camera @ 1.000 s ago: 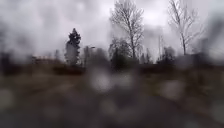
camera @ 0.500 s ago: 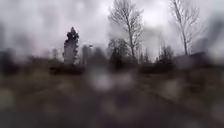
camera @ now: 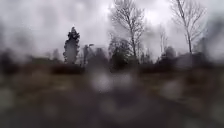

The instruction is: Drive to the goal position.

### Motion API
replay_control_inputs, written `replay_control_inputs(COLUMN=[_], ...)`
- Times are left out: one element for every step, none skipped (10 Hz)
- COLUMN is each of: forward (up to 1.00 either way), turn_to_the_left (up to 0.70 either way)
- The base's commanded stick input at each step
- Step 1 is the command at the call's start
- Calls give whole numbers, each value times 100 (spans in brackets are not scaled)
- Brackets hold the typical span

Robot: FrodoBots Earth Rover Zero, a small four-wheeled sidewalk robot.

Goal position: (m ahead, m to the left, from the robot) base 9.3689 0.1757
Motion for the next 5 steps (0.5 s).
replay_control_inputs(forward=[100, 100, 100, 100, 100], turn_to_the_left=[27, 17, 7, 0, 0])
